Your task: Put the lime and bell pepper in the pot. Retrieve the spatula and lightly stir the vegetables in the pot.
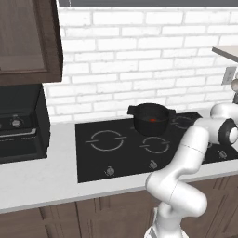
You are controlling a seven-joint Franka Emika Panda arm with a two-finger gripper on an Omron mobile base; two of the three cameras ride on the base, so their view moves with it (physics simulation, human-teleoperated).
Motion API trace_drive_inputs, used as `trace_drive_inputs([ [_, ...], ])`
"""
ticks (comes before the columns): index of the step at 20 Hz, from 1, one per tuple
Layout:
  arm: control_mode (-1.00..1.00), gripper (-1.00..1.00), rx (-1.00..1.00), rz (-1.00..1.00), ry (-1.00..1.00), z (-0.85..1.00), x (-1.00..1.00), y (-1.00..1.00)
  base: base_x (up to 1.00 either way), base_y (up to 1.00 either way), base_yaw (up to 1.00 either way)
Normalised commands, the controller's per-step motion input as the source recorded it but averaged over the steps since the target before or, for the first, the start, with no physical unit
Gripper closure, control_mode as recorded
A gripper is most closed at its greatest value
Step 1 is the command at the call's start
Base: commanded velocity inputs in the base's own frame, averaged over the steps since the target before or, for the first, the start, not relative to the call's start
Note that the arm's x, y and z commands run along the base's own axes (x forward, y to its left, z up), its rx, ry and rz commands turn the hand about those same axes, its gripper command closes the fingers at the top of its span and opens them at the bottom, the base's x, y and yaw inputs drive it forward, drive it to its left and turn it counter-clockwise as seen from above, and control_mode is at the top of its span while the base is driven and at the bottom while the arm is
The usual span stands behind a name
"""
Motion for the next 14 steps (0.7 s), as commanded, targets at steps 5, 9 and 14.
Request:
trace_drive_inputs([
  [5, -1.0, 1.0, 0.0, 0.07, -0.22, 0.09, -0.14, 0.58, 0.0, 0.0, 0.0],
  [9, -1.0, 1.0, 0.0, 0.09, -0.21, 0.26, -0.16, 0.55, 0.0, 0.0, 0.0],
  [14, -1.0, 1.0, 0.0, 0.04, -0.27, 0.26, -0.23, 0.4, 0.0, 0.0, 0.0],
])
